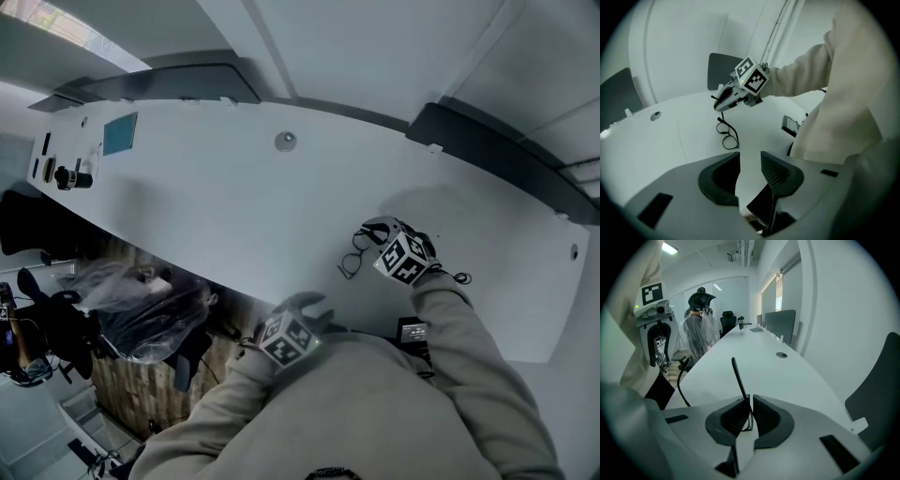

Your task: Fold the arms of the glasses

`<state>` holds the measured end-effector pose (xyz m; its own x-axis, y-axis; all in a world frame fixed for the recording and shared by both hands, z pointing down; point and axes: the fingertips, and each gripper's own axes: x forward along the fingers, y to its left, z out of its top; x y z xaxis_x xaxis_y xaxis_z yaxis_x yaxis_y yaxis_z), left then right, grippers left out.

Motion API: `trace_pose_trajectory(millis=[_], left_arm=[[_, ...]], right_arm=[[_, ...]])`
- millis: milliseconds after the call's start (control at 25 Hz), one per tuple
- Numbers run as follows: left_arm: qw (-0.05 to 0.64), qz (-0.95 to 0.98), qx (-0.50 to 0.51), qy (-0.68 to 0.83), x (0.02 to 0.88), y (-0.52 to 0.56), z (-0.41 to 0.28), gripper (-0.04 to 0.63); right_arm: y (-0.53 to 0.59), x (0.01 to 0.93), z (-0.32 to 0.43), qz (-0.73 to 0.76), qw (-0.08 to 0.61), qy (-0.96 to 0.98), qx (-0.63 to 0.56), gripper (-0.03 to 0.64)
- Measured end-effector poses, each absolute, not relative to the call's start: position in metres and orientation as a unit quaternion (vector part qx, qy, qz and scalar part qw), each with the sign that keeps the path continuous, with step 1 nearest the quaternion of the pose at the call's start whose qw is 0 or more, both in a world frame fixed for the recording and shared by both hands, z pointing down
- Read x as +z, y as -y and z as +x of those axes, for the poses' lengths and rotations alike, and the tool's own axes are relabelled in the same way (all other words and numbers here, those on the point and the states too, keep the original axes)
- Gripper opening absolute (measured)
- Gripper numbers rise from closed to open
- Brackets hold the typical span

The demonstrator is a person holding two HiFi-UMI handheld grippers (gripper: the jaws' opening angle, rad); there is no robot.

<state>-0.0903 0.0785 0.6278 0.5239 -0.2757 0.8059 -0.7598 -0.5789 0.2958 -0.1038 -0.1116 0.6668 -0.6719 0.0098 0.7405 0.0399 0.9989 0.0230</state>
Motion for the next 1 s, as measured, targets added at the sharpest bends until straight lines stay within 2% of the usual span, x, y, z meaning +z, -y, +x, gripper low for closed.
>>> trace_pose_trajectory(millis=[200,320,400,520,600,720,800,1000], left_arm=[[0.325,0.807,0.353,0.344,0.618,-0.066,-0.100,0.132],[0.350,0.797,0.326,0.368,0.617,-0.058,-0.113,0.132],[0.385,0.796,0.276,0.377,0.612,-0.052,-0.123,0.133],[0.471,0.800,0.136,0.345,0.584,-0.035,-0.129,0.138],[0.513,0.806,0.040,0.291,0.553,-0.017,-0.123,0.193],[0.532,0.815,-0.048,0.224,0.510,0.014,-0.104,0.237],[0.540,0.815,-0.082,0.191,0.487,0.033,-0.086,0.240],[0.543,0.829,-0.108,0.079,0.456,0.047,-0.034,0.245]], right_arm=[[0.108,0.660,-0.099,-0.014,0.400,0.916,-0.008,0.031],[0.113,0.637,-0.093,-0.005,0.373,0.928,0.005,0.029],[0.116,0.611,-0.086,-0.002,0.346,0.938,0.013,0.029],[0.118,0.549,-0.077,0.000,0.292,0.956,0.018,0.029],[0.118,0.499,-0.070,0.004,0.255,0.967,0.004,0.029],[0.114,0.432,-0.056,0.006,0.227,0.973,-0.040,0.029],[0.111,0.400,-0.049,0.002,0.229,0.971,-0.072,0.029],[0.101,0.351,-0.040,0.012,0.225,0.969,-0.099,0.029]])
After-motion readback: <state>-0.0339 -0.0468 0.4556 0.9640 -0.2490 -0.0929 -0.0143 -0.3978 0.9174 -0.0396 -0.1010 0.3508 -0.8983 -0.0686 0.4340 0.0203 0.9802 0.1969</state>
